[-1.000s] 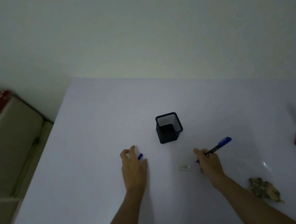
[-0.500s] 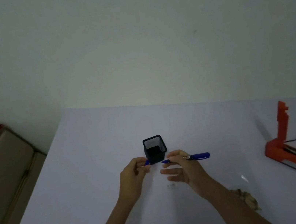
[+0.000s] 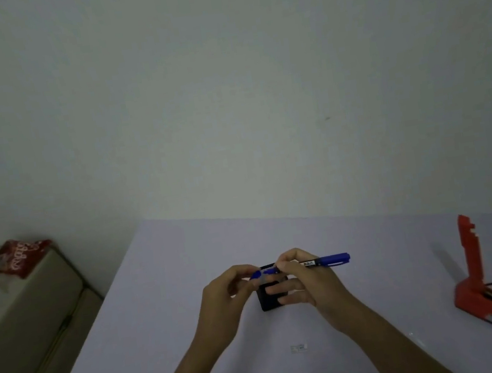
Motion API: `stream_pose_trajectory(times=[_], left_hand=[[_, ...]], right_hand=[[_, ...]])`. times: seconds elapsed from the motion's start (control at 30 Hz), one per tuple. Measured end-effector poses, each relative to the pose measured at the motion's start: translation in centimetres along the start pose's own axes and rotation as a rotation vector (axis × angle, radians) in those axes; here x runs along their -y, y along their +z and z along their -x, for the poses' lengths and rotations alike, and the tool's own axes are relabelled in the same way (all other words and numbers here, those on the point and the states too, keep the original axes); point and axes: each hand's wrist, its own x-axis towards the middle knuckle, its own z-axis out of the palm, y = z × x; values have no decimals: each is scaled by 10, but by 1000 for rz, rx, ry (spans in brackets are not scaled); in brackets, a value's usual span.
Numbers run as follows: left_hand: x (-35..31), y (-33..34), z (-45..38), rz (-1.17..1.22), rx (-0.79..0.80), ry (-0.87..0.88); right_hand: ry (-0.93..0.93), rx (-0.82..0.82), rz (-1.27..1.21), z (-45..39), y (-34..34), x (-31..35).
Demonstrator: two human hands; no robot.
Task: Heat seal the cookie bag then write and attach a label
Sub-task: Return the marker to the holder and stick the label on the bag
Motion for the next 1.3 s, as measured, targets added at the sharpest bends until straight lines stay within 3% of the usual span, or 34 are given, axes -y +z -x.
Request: stream_pose_trajectory(times=[0.33, 0.6, 1.03, 1.2, 1.3], left_hand=[[-18, -11, 3, -58, 65, 72], [-24, -12, 0, 316, 85, -89], [-13, 23, -5, 388, 34, -129], [7, 35, -9, 349, 173, -201], [26, 41, -23, 126, 247, -199]], right_hand=[[-27, 34, 61, 5, 6, 7], [-129, -4, 14, 9, -6, 2], [-167, -59, -121, 0, -12, -21], [-133, -44, 75, -12, -24, -38], [-41, -108, 113, -38, -33, -54]])
